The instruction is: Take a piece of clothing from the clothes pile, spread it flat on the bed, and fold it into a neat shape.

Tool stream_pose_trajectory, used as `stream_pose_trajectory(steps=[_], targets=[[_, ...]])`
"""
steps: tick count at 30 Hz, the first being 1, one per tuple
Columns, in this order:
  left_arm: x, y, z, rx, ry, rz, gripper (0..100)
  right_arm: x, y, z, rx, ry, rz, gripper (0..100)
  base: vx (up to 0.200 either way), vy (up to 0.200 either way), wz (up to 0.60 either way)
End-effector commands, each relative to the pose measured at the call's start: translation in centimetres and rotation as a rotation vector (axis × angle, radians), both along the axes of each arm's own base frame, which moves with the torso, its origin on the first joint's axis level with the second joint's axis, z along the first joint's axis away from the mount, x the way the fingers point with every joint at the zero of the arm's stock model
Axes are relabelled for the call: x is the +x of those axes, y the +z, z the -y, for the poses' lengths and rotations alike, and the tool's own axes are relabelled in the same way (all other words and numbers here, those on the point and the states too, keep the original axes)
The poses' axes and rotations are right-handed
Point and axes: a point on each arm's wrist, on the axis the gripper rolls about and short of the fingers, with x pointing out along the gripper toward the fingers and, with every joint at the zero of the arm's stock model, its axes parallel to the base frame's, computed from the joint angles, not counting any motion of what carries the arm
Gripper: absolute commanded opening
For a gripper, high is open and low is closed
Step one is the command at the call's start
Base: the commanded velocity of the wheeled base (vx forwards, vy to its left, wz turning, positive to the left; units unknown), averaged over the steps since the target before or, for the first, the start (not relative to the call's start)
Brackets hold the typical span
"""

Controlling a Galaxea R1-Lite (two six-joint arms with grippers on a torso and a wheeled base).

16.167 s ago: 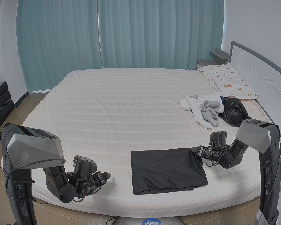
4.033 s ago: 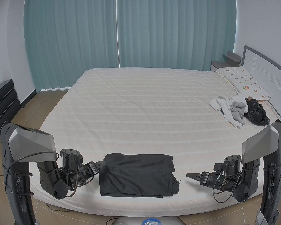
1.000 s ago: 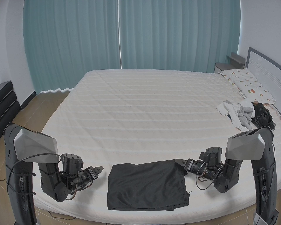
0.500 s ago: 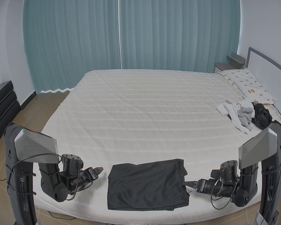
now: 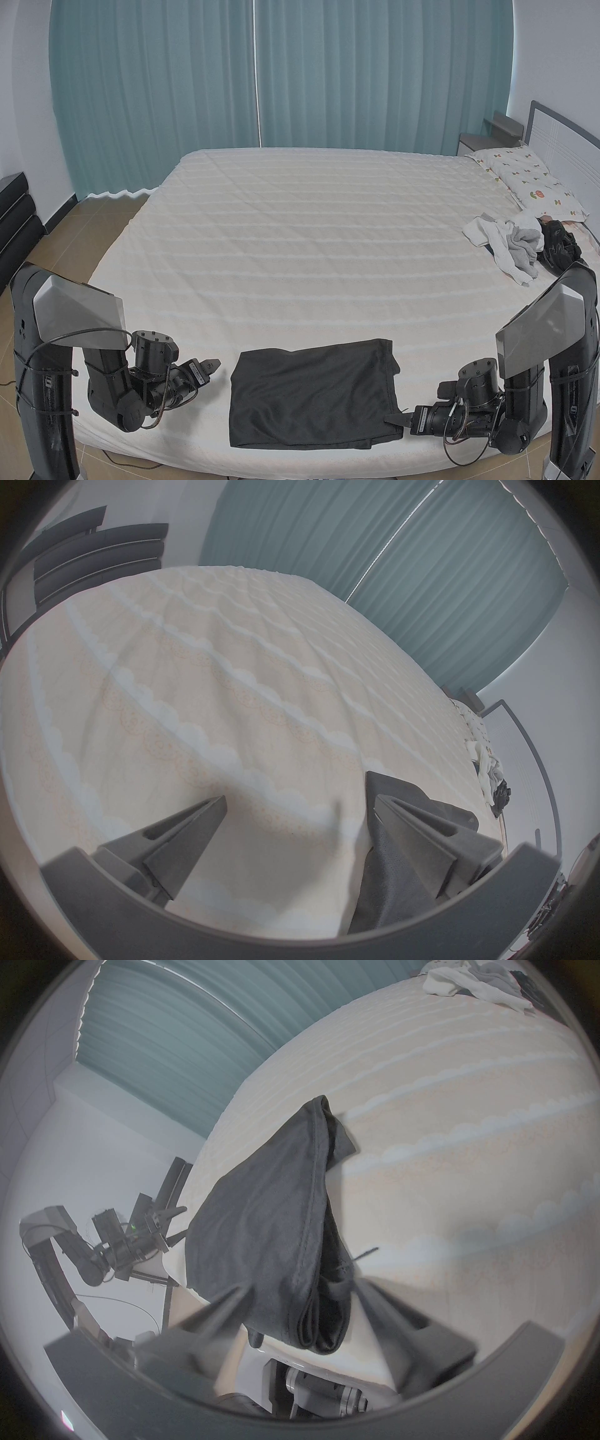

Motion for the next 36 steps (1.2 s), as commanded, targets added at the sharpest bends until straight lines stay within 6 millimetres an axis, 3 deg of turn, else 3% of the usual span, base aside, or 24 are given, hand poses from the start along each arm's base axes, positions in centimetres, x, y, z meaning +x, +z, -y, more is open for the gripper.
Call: stream_pose_trajectory(steps=[1,18,19,27,31,36], targets=[[0.0,-0.1,0.0,0.001,0.001,-0.002,100,-0.6,-0.7,-0.3,-0.025,0.025,-0.022,0,0.000,0.000,0.00],[-0.1,-0.1,0.0,0.000,0.002,-0.004,100,-2.2,-0.4,0.7,-0.101,0.067,-0.034,0,0.000,0.000,0.00],[-0.1,0.0,0.0,-0.001,0.001,-0.001,100,-2.4,-0.4,0.8,-0.110,0.074,-0.039,100,0.000,0.000,0.00],[-0.3,1.5,1.1,-0.022,-0.030,0.041,100,-2.3,0.0,0.8,-0.110,0.082,-0.009,100,0.000,0.000,0.00],[-0.1,3.8,2.8,-0.078,-0.063,0.125,100,-1.8,1.4,1.0,-0.073,0.053,0.046,100,0.000,0.000,0.00],[0.2,4.3,6.2,-0.091,-0.148,0.166,100,-1.6,1.9,1.2,-0.064,0.038,0.066,100,0.000,0.000,0.00]])
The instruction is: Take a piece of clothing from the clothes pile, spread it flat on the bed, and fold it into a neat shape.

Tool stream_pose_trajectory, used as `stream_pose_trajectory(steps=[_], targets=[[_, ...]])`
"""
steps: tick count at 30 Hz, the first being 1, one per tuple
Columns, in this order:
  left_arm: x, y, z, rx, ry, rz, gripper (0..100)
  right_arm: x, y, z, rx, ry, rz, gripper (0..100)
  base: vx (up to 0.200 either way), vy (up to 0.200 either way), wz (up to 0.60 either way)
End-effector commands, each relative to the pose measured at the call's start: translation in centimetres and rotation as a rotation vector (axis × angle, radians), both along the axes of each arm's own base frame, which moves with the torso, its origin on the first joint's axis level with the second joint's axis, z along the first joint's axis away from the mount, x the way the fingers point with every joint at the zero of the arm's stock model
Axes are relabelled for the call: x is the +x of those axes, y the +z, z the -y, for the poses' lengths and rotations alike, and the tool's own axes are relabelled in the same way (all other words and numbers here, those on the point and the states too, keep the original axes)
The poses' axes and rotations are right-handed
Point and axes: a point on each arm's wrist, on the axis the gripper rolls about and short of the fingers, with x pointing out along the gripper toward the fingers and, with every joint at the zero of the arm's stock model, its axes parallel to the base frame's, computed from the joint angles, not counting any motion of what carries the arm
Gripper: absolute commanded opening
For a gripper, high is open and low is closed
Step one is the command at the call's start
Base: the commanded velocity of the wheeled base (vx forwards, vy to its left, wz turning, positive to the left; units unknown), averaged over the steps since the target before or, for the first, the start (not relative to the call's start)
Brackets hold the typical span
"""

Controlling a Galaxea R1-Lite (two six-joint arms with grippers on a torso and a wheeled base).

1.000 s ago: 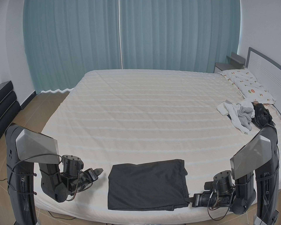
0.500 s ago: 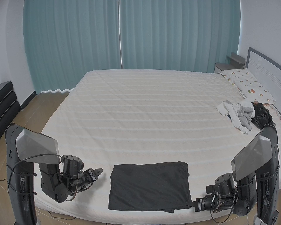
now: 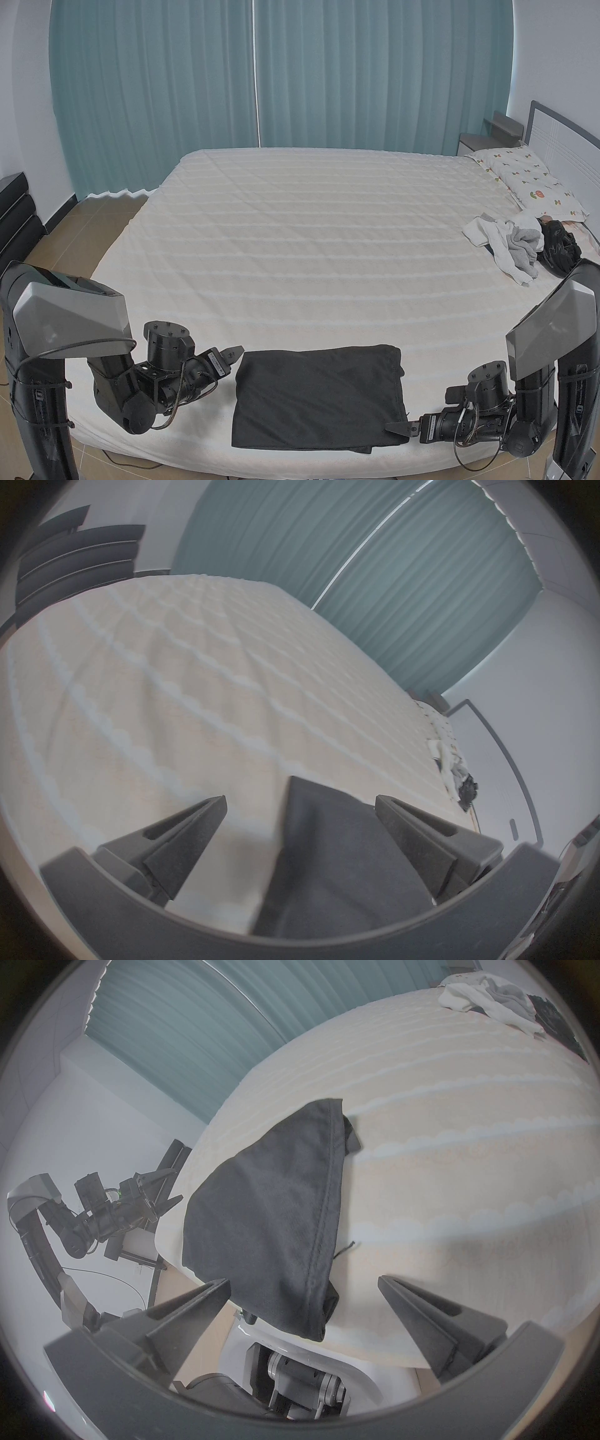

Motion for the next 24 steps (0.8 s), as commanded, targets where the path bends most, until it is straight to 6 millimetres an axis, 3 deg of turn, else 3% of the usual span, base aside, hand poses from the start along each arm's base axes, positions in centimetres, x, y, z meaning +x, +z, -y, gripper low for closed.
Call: stream_pose_trajectory(steps=[1,5,9,19,24], targets=[[0.5,1.1,3.3,-0.022,-0.074,0.072,100,0.3,1.0,0.3,0.023,-0.021,0.044,100,0.000,0.000,0.00],[0.7,-0.2,5.6,-0.005,-0.107,0.069,100,0.6,1.1,0.8,0.026,-0.047,0.049,100,0.000,0.000,0.00],[0.7,-1.6,6.6,0.014,-0.123,0.051,100,0.9,1.1,1.4,0.027,-0.076,0.053,100,0.000,0.000,0.00],[1.4,-4.7,6.3,0.119,-0.080,0.028,100,1.9,1.1,1.8,0.037,-0.110,0.077,100,0.000,0.000,0.00],[1.7,-4.4,6.0,0.121,-0.031,0.051,100,3.3,1.3,1.3,0.071,-0.122,0.123,100,0.000,0.000,0.00]])
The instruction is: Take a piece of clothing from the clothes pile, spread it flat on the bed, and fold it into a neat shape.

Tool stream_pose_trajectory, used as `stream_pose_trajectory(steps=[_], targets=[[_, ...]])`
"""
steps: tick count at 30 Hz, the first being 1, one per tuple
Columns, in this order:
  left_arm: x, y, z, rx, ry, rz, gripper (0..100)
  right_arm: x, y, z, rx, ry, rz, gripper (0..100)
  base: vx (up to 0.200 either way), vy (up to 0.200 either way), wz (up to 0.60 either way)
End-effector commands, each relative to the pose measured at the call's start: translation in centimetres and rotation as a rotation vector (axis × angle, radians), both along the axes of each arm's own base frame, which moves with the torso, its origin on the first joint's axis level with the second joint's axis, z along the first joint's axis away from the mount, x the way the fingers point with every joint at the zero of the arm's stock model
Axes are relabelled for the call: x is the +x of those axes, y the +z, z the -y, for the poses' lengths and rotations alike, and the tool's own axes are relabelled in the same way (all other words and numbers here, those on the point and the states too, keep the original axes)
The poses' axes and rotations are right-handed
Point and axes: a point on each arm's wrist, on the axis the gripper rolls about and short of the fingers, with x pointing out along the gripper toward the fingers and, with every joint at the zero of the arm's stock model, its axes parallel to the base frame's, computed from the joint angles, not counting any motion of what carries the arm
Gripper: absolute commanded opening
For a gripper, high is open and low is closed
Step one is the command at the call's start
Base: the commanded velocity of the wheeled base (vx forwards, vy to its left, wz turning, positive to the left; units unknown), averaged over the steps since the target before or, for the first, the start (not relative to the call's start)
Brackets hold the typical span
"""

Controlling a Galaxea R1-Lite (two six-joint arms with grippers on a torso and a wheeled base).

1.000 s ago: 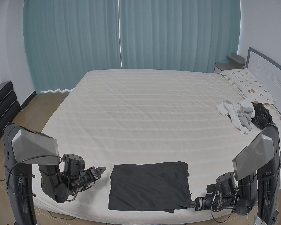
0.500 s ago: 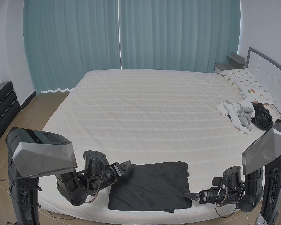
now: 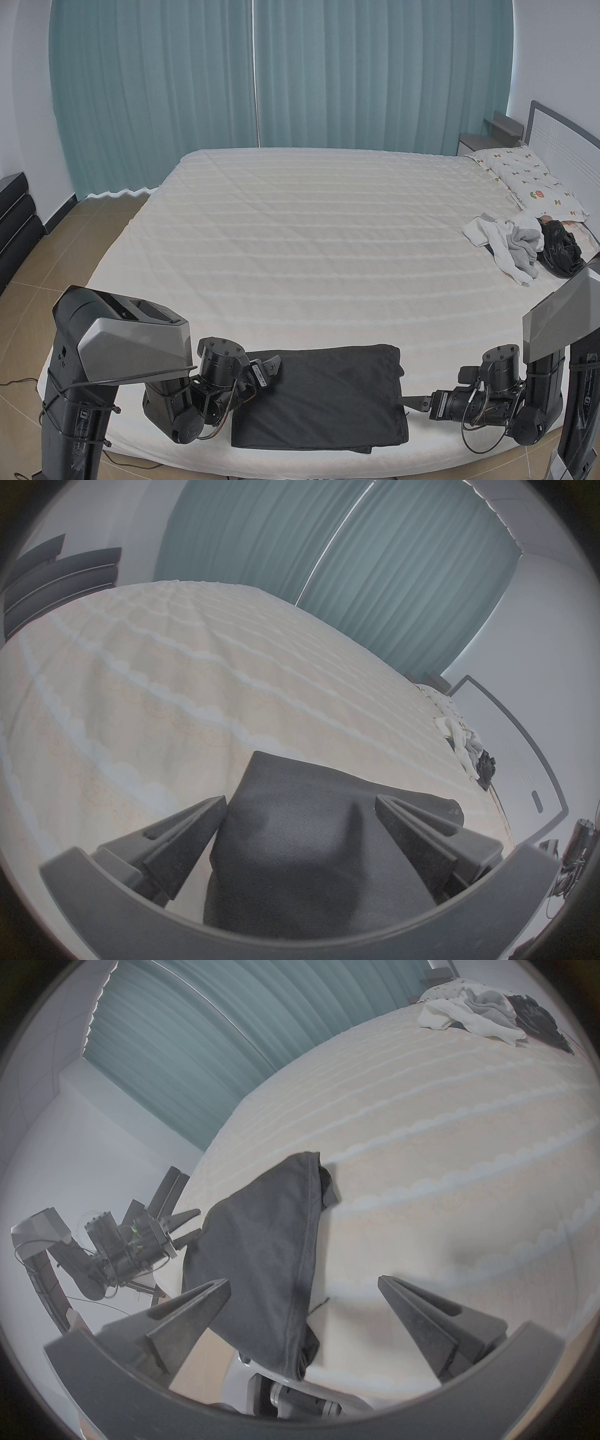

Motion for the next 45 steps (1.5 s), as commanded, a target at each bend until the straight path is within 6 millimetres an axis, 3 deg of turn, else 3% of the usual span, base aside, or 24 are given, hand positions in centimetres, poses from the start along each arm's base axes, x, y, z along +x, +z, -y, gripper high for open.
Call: stream_pose_trajectory(steps=[1,5,8,12,19,20,40,41,45], targets=[[0.1,-0.1,-0.4,-0.010,0.050,0.014,100,1.7,0.4,-0.6,0.049,-0.022,0.061,100,0.000,0.000,0.00],[-0.3,2.4,-0.5,-0.091,0.096,0.100,100,3.6,0.2,-1.3,0.098,-0.057,0.088,100,0.000,0.000,0.00],[-1.0,3.9,-1.5,-0.109,0.111,0.132,100,5.6,-1.7,-2.0,0.078,-0.092,0.091,100,0.000,0.000,0.00],[-1.6,4.0,-2.9,-0.095,0.144,0.108,100,7.7,-2.9,-2.6,0.067,-0.127,0.121,100,0.000,0.000,0.00],[-1.1,3.7,-4.1,-0.144,0.213,0.084,100,10.9,-3.3,-3.9,0.073,-0.134,0.126,100,0.000,0.000,0.00],[-1.1,3.7,-4.2,-0.144,0.215,0.084,100,11.0,-3.3,-3.9,0.072,-0.135,0.127,0,0.000,0.000,0.00],[-1.3,2.4,-4.0,-0.118,0.212,0.049,100,11.7,-3.4,-3.8,0.111,-0.241,0.147,0,0.000,0.000,0.00],[-1.3,2.4,-4.0,-0.118,0.212,0.049,100,11.7,-3.3,-3.6,0.110,-0.247,0.147,100,0.000,0.000,0.00],[-1.3,2.5,-4.1,-0.120,0.213,0.053,100,11.3,-3.2,-3.4,0.110,-0.249,0.150,100,0.000,0.000,0.00]])
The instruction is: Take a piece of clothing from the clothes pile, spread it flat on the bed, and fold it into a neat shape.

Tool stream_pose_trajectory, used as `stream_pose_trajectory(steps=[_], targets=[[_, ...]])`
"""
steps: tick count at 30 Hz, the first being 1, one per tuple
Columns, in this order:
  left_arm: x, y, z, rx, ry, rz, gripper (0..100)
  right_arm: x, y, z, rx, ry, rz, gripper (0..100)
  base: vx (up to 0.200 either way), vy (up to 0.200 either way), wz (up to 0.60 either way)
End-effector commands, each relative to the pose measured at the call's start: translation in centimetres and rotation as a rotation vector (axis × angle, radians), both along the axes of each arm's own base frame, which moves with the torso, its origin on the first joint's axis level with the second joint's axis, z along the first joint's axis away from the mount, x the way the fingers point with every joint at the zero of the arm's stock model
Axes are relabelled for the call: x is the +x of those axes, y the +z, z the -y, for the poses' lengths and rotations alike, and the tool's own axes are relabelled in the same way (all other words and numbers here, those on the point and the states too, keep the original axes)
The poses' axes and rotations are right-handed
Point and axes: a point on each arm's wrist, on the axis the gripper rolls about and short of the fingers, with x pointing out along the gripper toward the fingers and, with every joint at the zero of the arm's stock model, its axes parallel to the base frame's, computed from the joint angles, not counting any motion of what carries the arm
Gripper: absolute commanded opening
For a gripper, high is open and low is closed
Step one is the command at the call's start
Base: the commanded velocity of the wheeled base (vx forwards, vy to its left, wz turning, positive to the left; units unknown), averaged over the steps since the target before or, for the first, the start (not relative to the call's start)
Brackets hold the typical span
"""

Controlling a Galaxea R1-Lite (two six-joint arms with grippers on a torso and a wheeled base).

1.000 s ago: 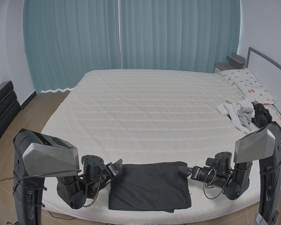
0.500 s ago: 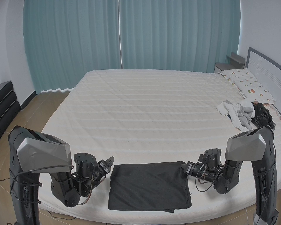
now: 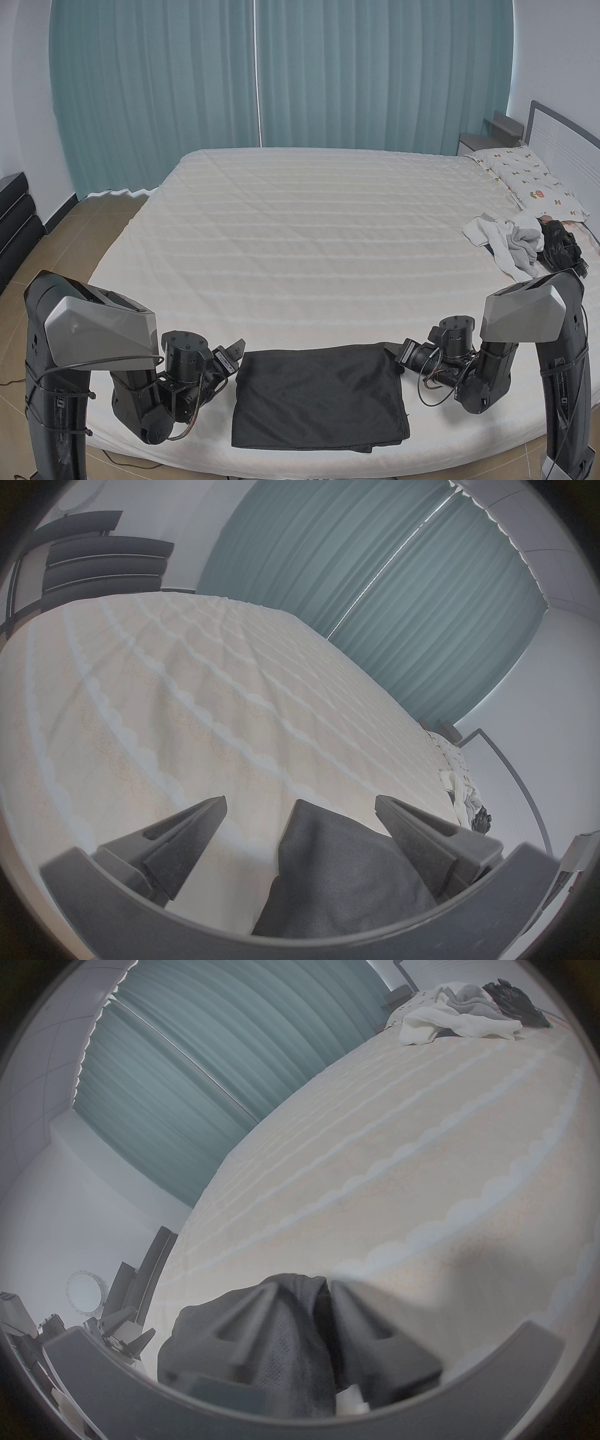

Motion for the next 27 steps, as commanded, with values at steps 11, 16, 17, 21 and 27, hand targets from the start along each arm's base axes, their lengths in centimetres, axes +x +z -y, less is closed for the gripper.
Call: stream_pose_trajectory(steps=[11,16,17,21,27], targets=[[-1.7,4.3,-1.5,0.044,-0.019,0.083,100,-3.5,8.4,6.2,0.033,-0.138,0.143,100,0.000,0.000,0.00],[-3.4,8.5,-3.1,0.064,-0.018,0.203,100,-7.2,12.2,7.9,0.001,-0.157,0.222,100,0.000,0.000,0.00],[-3.7,9.3,-3.4,0.069,-0.017,0.224,100,-7.9,12.7,8.1,-0.011,-0.154,0.239,100,0.000,0.000,0.00],[-5.4,11.8,-5.0,0.137,-0.012,0.305,100,-11.0,15.7,8.8,-0.046,-0.147,0.345,100,0.000,0.000,0.00],[-8.9,15.7,-6.5,0.185,-0.013,0.434,100,-15.1,19.3,9.4,-0.085,-0.138,0.499,100,0.000,0.000,0.00]])
